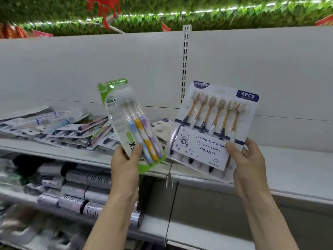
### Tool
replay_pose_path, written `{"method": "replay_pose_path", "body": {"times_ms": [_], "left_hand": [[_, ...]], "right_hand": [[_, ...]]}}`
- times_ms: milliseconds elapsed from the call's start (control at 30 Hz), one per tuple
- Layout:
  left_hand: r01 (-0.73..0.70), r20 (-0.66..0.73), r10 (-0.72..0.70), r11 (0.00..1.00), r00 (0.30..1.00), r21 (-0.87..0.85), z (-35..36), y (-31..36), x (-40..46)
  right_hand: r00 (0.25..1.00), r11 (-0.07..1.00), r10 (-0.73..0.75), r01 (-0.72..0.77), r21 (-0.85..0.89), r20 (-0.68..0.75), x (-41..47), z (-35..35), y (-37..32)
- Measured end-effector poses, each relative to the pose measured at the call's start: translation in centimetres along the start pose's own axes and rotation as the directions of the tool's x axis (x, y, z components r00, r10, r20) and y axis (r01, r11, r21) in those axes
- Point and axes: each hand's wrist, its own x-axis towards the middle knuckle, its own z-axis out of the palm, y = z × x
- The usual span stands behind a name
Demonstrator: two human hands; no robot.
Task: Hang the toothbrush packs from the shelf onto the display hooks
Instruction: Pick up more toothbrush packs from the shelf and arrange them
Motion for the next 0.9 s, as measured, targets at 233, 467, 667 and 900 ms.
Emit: {"method": "replay_pose_path", "body": {"times_ms": [233,467,667,900], "left_hand": [[0.061,0.003,-0.061,0.996,0.998,-0.057,-11.3,1.8,-0.1],[0.123,-0.135,-0.113,0.990,0.984,0.064,-30.5,5.8,3.7],[0.140,-0.369,-0.062,0.972,0.927,0.187,-47.5,9.0,6.4],[0.101,-0.492,0.072,0.943,0.868,0.316,-64.0,13.2,10.6]], "right_hand": [[0.989,0.999,0.049,-0.049,-0.005,0.141,-7.8,10.5,2.0],[0.935,0.998,0.058,-0.052,-0.026,0.350,-19.2,26.7,7.0],[0.865,0.993,0.115,-0.101,-0.055,0.489,-29.1,42.5,14.7],[0.765,0.988,0.153,-0.117,-0.098,0.626,-36.5,59.0,20.8]]}}
